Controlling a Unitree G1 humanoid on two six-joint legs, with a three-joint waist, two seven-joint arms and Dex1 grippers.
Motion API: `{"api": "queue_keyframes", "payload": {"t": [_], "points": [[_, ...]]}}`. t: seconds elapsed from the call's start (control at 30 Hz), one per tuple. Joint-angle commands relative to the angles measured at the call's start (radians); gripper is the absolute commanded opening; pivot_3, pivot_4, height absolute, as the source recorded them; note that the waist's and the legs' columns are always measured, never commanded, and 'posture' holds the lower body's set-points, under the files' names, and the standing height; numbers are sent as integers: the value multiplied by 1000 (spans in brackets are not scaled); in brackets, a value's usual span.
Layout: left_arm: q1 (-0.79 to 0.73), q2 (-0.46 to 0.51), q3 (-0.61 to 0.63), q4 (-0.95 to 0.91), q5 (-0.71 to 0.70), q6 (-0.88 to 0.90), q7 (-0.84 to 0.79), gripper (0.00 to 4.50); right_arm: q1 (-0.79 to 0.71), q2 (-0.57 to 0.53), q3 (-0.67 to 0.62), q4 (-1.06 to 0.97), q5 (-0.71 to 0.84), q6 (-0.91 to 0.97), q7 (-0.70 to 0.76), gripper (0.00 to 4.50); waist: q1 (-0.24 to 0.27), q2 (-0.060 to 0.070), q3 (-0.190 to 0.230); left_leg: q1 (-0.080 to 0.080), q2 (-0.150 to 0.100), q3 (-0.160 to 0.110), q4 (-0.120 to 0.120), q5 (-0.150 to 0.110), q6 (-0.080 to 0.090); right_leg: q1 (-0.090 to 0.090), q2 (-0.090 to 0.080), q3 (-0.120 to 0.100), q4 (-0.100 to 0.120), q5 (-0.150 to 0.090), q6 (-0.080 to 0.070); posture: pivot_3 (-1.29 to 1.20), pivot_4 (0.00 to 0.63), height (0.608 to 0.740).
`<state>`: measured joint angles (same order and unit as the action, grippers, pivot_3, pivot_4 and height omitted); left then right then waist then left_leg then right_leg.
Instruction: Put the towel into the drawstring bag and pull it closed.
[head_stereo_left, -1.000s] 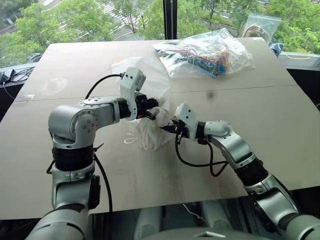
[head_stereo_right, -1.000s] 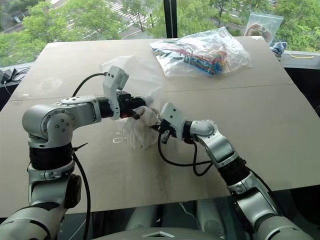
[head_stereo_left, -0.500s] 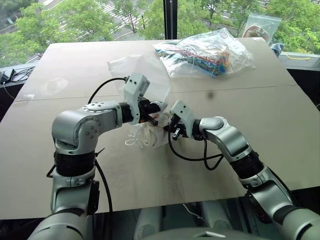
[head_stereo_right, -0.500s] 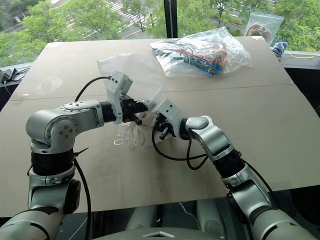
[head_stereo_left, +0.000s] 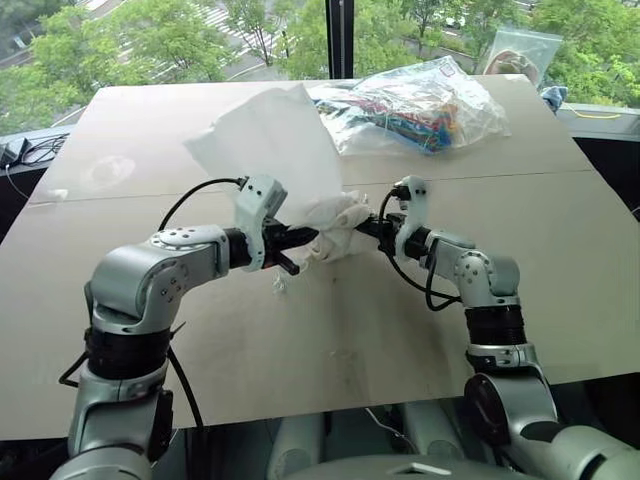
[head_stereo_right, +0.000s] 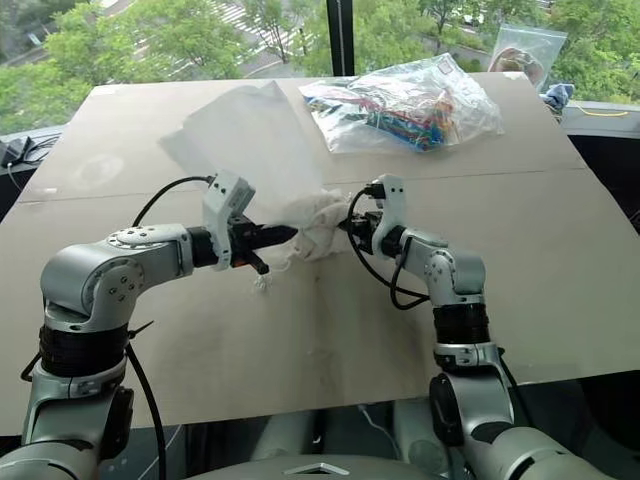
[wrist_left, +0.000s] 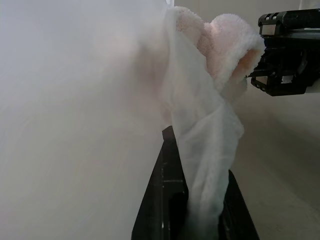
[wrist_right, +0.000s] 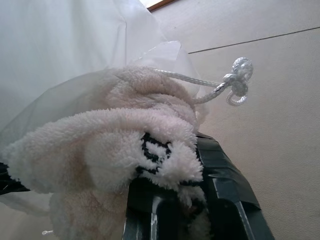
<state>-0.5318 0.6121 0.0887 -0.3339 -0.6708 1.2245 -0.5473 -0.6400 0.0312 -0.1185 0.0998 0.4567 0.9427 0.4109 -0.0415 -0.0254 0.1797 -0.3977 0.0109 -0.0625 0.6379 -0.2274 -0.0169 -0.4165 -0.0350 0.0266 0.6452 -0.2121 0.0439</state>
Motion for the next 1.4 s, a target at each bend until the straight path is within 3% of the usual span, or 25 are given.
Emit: {"api": "queue_keyframes", "payload": {"t": [0.03, 0.13, 0.33, 0.5, 0.63, 0.9, 1.07, 1.23, 1.4], "points": [[-63, -44, 70, -6, -66, 56, 25, 0, -18, 11, 3, -56, 35, -19, -9, 18, 0, 0, 0, 0, 0, 0, 0, 0, 0, 0, 0, 0, 0, 0, 0, 0, 150, 740], [-107, -90, 90, -5, -92, 96, 59, 0, -11, 26, 91, -76, -7, -98, 5, 18, 0, 0, 0, 0, 0, 0, 0, 0, 0, 0, 0, 0, 0, 0, 0, 0, 150, 740], [-156, -134, 92, -4, -101, 116, 102, 0, 26, -39, 400, -64, -206, -342, 108, 18, -3, 0, 0, 0, 0, 0, 0, 0, 0, 0, 0, 0, 0, 0, 0, 0, 150, 740], [-156, -154, 83, -23, -107, 115, 115, 0, -8, -56, 470, 20, -298, -465, 123, 18, -2, 0, 0, 0, 0, 0, 0, 0, 0, 0, 0, 1, 0, 0, 0, 0, 150, 740], [-139, -157, 94, -41, -131, 120, 104, 0, -29, 0, 392, 91, -246, -490, 117, 18, 0, 0, 0, 0, 0, 0, 0, 0, 0, 0, 0, 0, 0, 0, 0, 0, 150, 740], [-14, -99, 115, -133, -209, 159, 70, 0, -78, 157, 54, 238, 99, -407, 140, 18, 3, 0, 0, 0, 0, 0, 0, 0, 0, 0, 0, 0, -1, 0, 0, 0, 150, 740], [51, -109, 168, -150, -236, 124, 94, 0, -64, 157, 21, 181, 220, -340, 174, 18, 0, 0, 0, 0, 0, 0, -1, 0, 0, 0, 0, 0, -1, 0, 0, 0, 150, 740], [-64, -208, 305, -52, -336, 95, 173, 0, 3, 114, 17, 60, 310, -245, 174, 18, 4, 0, 0, 0, 0, -1, 0, 0, 0, 1, 0, -1, -1, 0, 0, 0, 150, 740], [-185, -248, 428, 85, -503, 165, 303, 0, 51, 76, -16, -24, 355, -196, 126, 18, 1, 0, 0, 0, 0, -1, 0, 0, 0, 1, 0, -1, -1, 0, 0, 0, 150, 740]]}}
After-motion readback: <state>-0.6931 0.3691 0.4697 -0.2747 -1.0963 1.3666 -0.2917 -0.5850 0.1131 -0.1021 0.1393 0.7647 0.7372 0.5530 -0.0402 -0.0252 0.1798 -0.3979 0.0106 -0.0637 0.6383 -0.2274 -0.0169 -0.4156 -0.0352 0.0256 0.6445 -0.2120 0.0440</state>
